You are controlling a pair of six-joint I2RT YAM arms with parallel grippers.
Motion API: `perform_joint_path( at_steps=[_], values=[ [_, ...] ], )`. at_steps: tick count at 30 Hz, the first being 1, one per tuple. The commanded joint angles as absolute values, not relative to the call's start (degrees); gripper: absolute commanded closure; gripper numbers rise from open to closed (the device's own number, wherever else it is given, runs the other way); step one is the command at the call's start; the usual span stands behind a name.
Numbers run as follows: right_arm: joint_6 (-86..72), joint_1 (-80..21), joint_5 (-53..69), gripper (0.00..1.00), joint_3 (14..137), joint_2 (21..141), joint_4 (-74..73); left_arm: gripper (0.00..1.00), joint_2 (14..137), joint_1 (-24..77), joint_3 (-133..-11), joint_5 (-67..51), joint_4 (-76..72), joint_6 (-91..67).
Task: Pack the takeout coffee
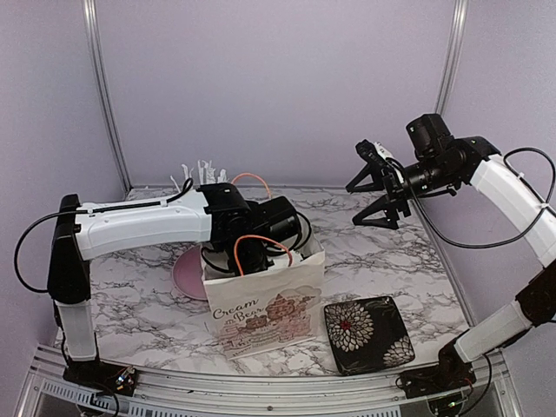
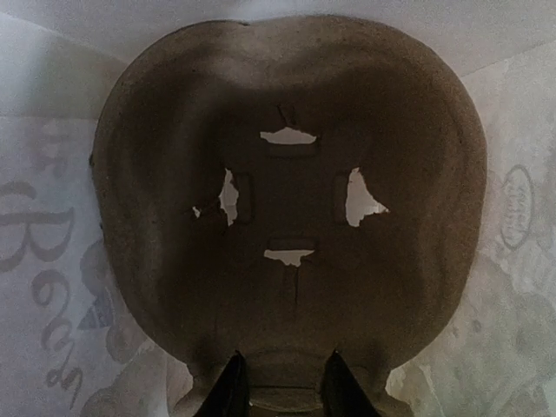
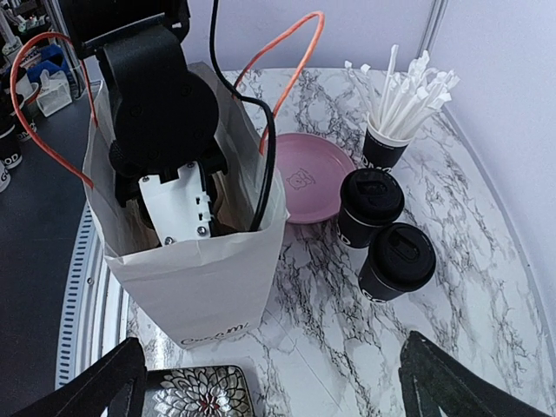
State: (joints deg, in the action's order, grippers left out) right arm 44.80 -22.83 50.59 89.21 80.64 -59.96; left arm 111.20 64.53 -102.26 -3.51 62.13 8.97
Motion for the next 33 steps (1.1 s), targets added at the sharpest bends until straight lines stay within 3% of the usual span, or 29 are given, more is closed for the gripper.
perform_joint_path(
  at_steps=[1,14,33],
  values=[
    [44.65,-22.5,51.48,0.01,89.15,79.64,-58.82,0.72,113.99,64.95,-102.57,-2.99,64.64,8.51],
    [44.56,-22.5,50.91,0.01,88.55,79.76,-58.35,0.63,116.47,64.95,-102.4,-2.33,64.16,8.54],
    [44.3,-22.5,51.02,0.01,90.0,81.8,-59.0,0.57,100.44,64.95,-111.04,-1.57,65.25,7.76]
  ],
)
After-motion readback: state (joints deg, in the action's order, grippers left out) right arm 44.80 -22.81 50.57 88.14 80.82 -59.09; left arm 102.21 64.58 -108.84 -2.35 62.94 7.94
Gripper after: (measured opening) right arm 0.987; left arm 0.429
